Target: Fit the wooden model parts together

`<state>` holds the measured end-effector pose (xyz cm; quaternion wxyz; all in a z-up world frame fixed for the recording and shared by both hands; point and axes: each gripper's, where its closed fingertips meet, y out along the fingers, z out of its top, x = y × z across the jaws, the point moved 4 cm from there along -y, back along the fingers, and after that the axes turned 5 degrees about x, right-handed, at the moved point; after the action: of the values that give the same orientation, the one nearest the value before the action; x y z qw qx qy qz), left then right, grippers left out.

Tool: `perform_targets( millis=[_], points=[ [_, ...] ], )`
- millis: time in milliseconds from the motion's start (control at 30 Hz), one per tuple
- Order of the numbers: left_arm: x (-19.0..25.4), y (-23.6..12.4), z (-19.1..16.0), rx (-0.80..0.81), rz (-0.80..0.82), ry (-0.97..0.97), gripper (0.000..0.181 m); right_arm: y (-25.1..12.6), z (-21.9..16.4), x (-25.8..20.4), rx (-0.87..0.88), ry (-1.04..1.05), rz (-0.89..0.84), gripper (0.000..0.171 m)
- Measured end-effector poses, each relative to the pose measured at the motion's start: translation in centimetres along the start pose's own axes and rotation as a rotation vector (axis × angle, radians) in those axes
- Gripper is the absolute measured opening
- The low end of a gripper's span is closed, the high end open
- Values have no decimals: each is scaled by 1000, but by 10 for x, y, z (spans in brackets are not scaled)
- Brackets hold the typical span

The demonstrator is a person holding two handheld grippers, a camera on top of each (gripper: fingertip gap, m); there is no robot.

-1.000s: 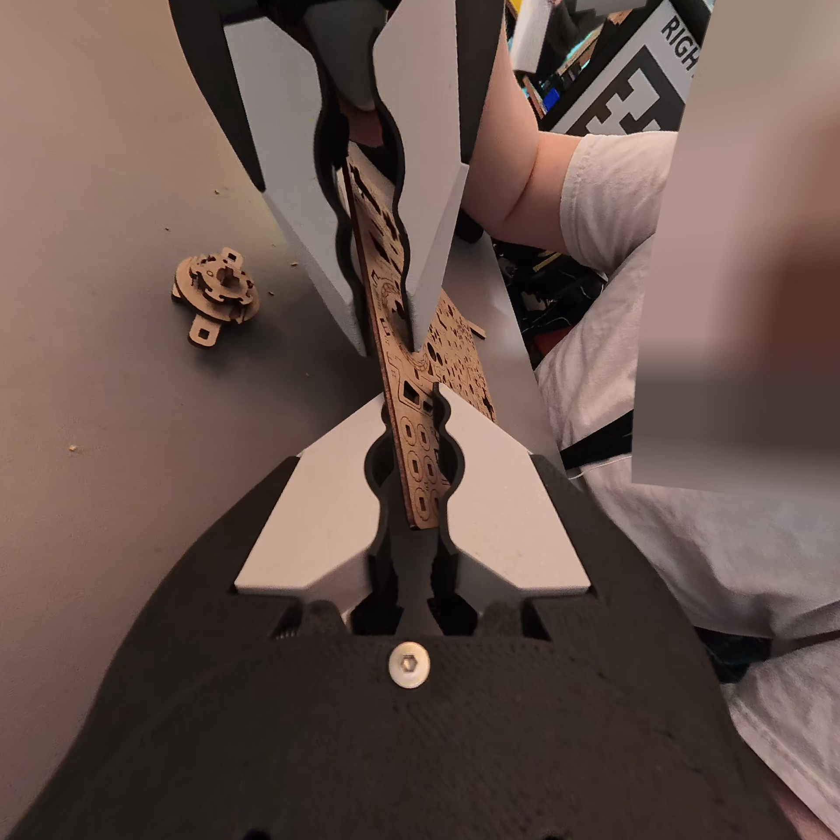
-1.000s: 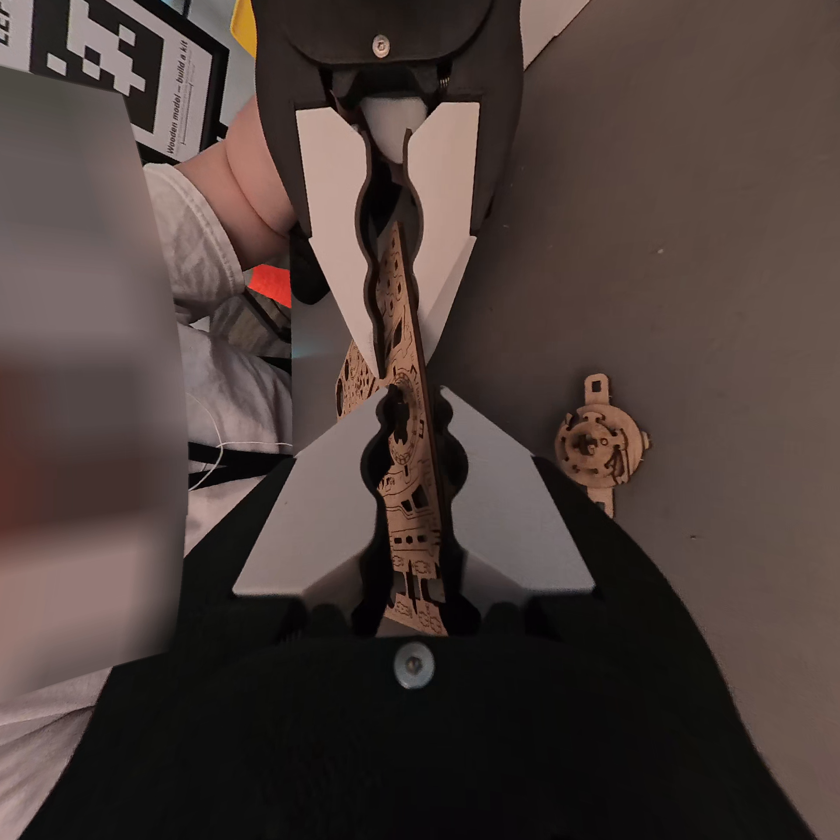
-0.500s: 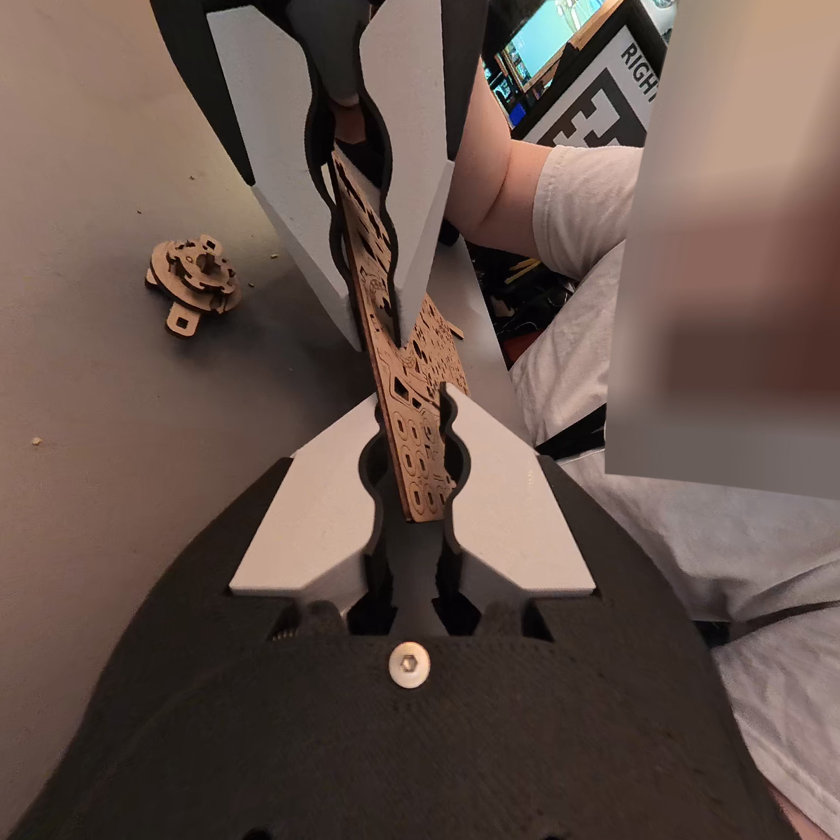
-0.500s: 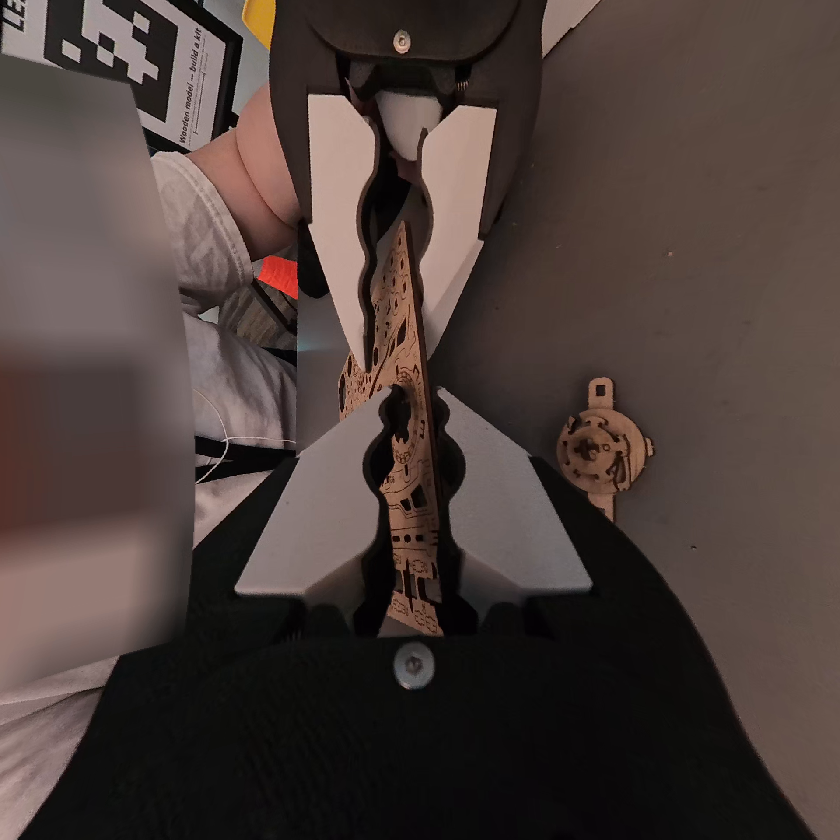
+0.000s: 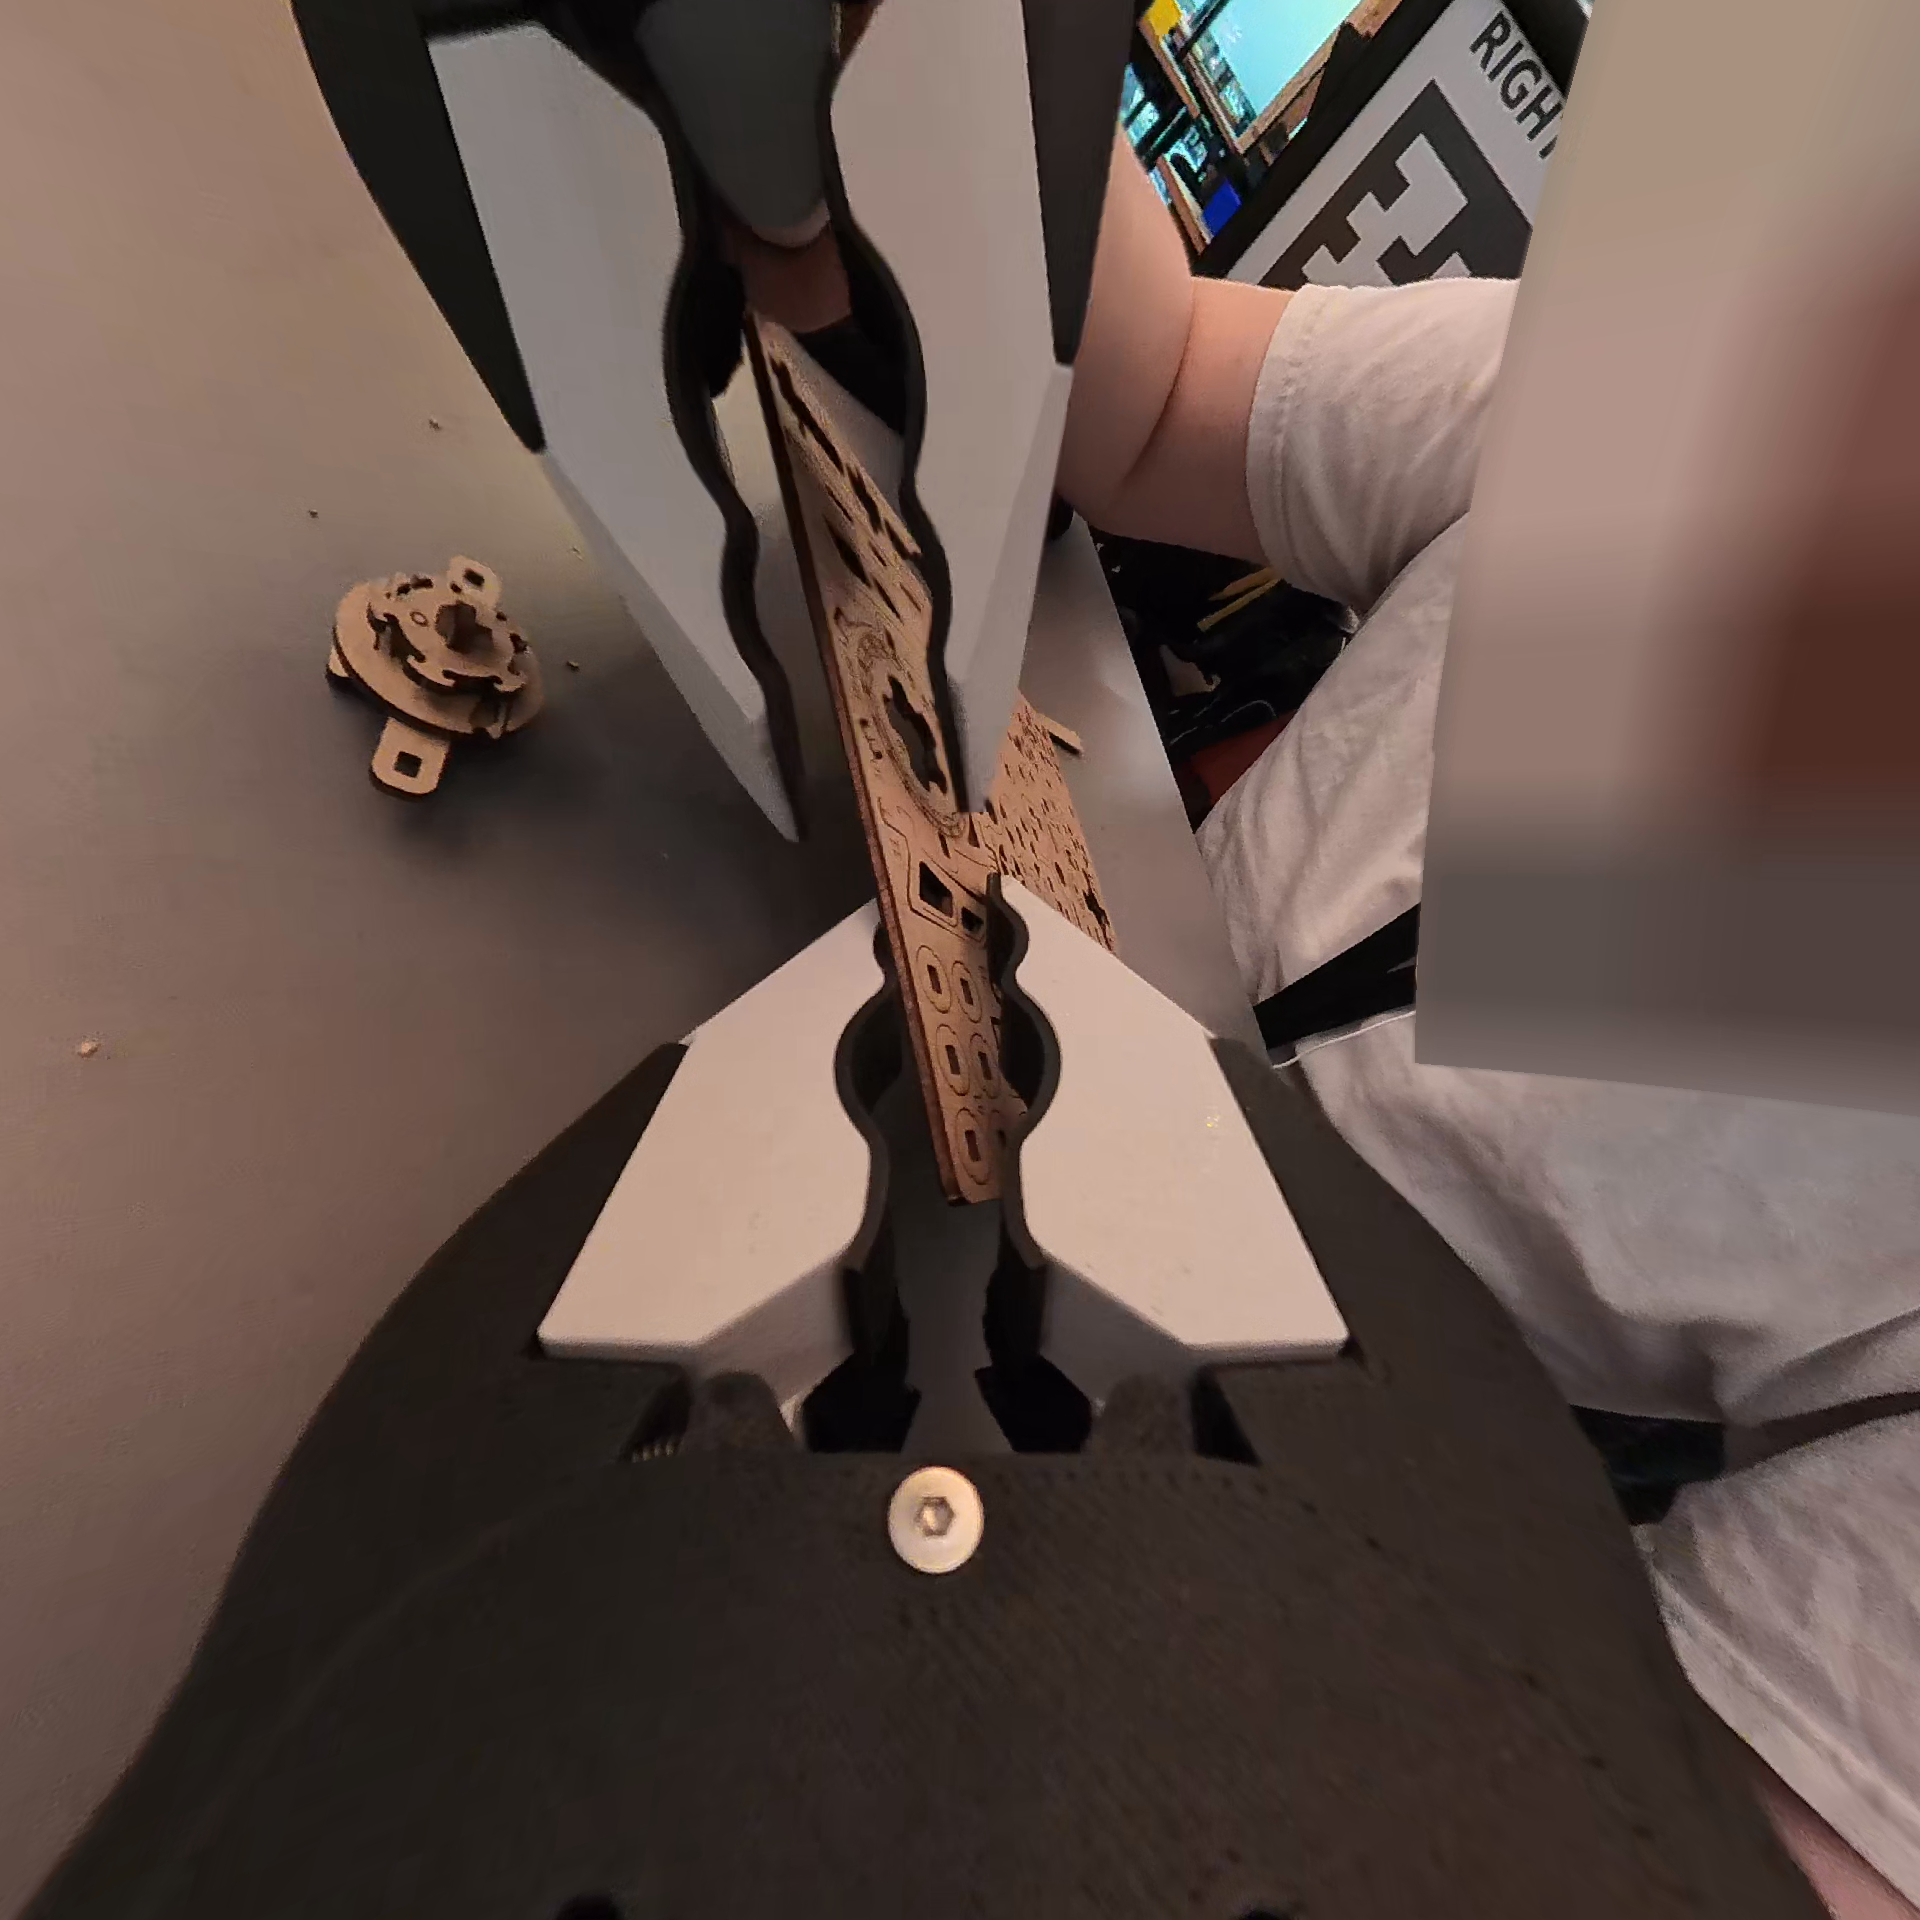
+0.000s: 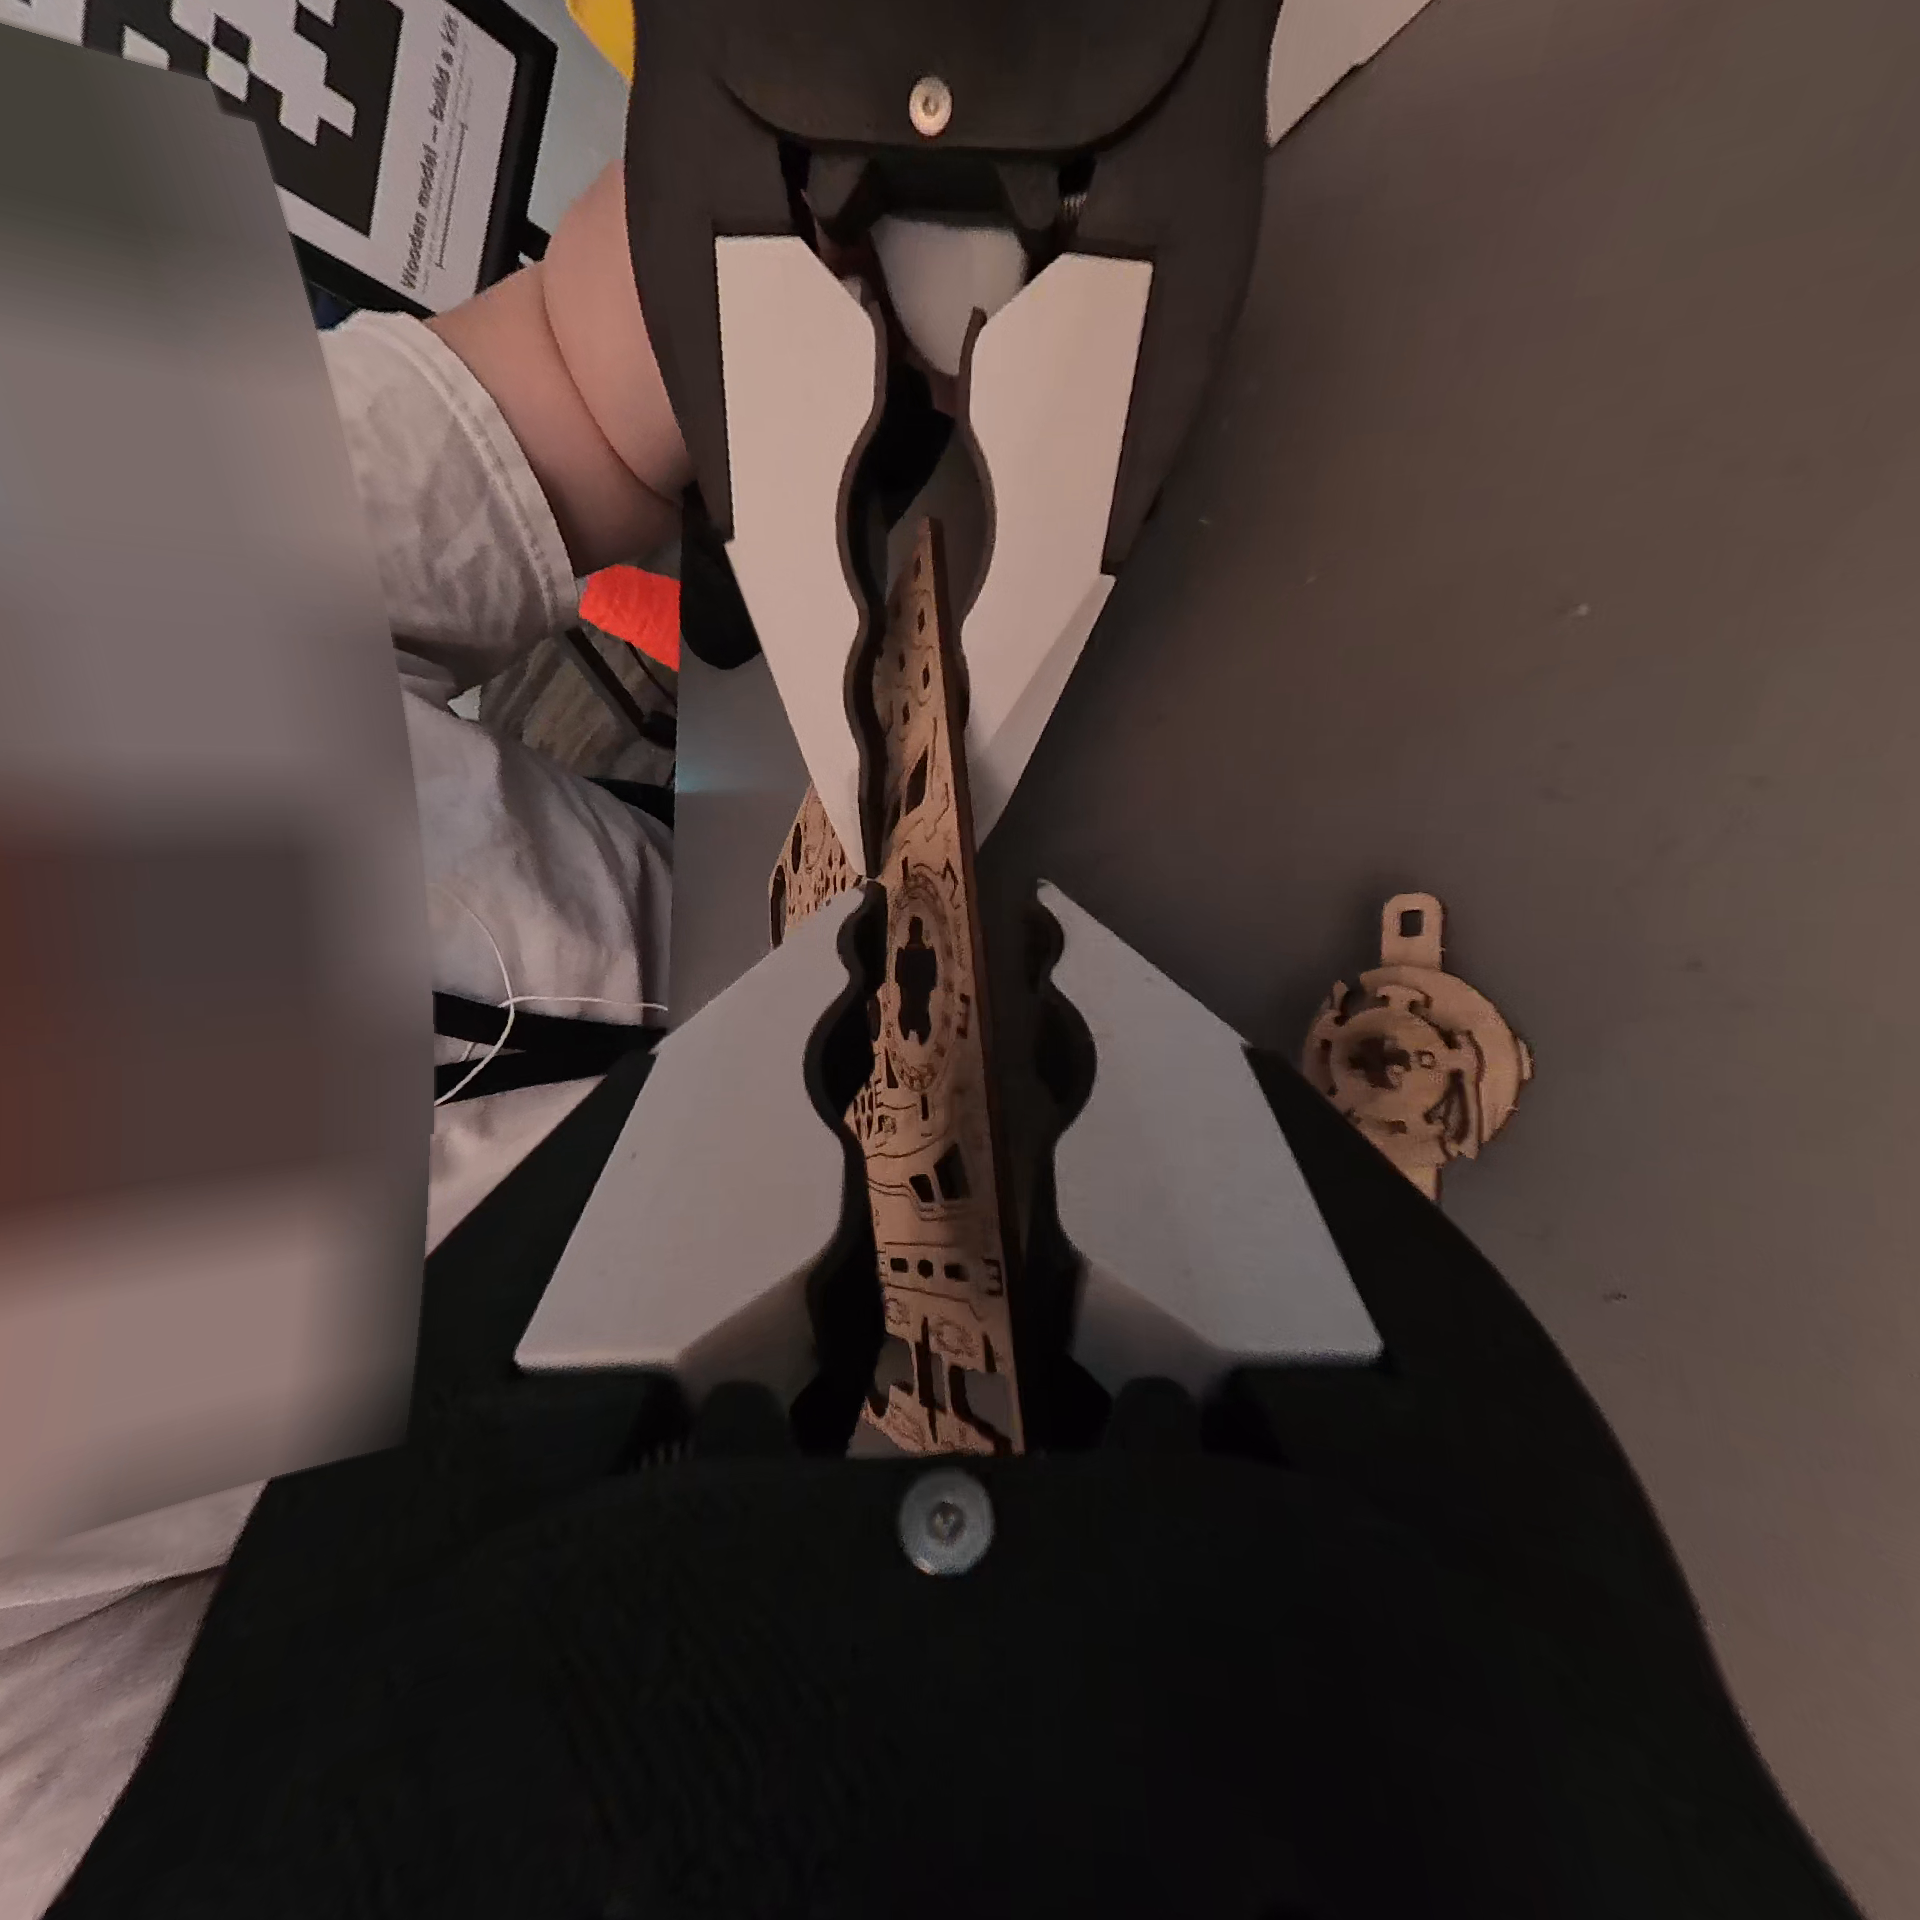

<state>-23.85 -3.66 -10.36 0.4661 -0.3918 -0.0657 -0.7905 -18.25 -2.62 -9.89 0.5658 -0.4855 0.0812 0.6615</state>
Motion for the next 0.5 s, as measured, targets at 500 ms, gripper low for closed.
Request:
perform_targets(
  millis=[500],
  points=[
    [0,2,0,-7,8,-1,10,4,-2,-3,-19,18,27,12]
  ],
)
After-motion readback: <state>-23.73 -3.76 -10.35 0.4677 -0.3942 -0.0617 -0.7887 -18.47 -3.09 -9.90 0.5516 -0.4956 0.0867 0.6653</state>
